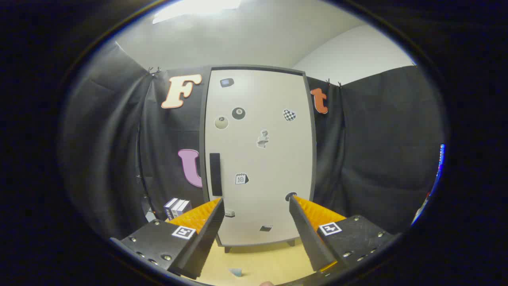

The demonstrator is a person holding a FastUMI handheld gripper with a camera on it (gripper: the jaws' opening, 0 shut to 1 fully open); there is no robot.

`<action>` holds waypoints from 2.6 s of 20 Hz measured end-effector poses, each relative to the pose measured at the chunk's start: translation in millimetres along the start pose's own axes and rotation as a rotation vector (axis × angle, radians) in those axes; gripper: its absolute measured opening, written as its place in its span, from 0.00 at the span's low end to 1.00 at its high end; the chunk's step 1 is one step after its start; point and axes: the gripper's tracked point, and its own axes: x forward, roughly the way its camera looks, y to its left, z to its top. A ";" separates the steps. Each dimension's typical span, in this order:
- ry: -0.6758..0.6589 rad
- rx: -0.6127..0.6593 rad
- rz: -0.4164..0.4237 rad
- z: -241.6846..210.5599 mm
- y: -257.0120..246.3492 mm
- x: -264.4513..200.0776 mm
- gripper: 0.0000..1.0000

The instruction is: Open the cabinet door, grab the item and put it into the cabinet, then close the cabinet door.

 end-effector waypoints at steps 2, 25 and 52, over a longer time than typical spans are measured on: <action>0.014 0.003 0.005 -2.5 2.8 -0.1 0.97; 0.015 0.038 0.064 8.6 22.3 39.5 0.97; 0.118 -0.001 0.124 -34.2 128.8 221.9 0.37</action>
